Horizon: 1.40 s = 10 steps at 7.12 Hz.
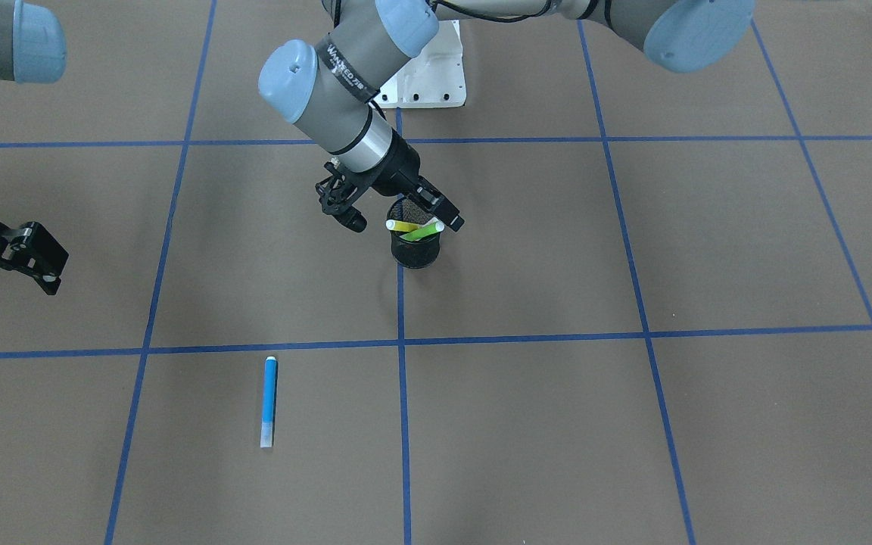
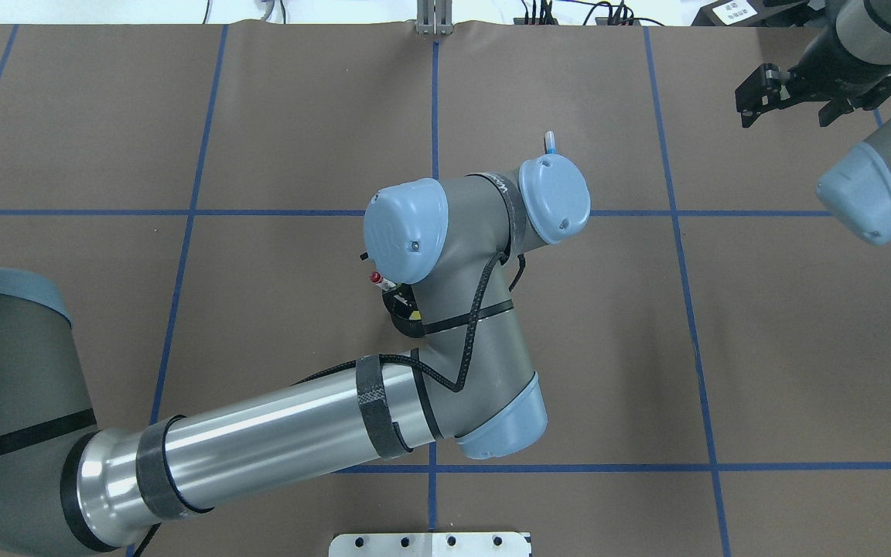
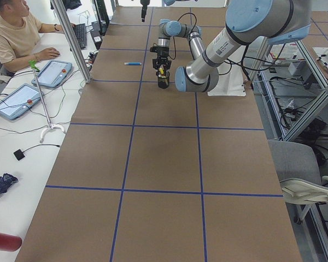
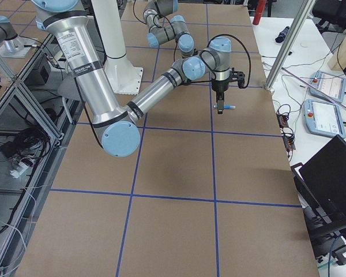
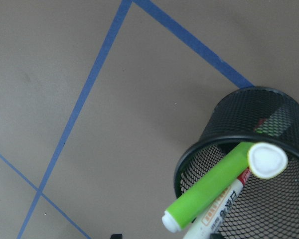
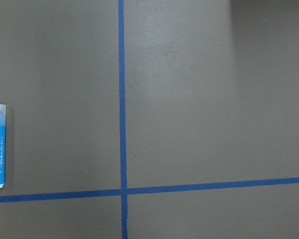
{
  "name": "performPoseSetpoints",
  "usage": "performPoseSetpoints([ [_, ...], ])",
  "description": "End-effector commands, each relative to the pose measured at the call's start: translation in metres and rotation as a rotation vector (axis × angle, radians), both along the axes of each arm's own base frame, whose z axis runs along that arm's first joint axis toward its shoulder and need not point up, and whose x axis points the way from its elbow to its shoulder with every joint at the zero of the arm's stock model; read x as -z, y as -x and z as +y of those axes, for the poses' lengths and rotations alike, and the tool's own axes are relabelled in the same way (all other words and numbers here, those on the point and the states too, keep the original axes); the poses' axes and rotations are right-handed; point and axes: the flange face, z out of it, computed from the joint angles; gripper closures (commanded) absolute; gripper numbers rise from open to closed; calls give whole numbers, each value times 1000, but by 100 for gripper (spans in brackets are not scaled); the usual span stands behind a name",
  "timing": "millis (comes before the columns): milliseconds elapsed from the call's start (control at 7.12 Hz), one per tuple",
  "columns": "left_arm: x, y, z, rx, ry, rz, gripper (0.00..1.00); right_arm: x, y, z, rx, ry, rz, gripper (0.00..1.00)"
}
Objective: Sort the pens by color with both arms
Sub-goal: 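Lower the left gripper over the cup toward the red-capped white marker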
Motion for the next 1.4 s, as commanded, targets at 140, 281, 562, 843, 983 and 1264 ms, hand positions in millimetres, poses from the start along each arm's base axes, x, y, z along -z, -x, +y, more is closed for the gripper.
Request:
performPoseSetpoints([
  [140, 2, 1, 1, 0, 1, 2, 40, 1, 0, 0, 0, -3, -1, 0],
  [281, 3, 1, 1, 0, 0, 3, 41, 0, 0, 0, 0, 0, 0, 0],
  [562, 3, 1, 1, 0, 1, 2, 52, 0, 0, 0, 0, 0, 0, 0],
  [843, 5, 2, 2, -2, 0, 3, 71, 0, -1, 0, -2, 0, 0, 0],
  [983, 9, 3, 5, -5, -4, 13, 77, 0, -2, 0, -3, -1, -1, 0],
  [1264, 22, 21, 14, -5, -3, 13, 87, 1, -3, -1, -5, -1, -1, 0],
])
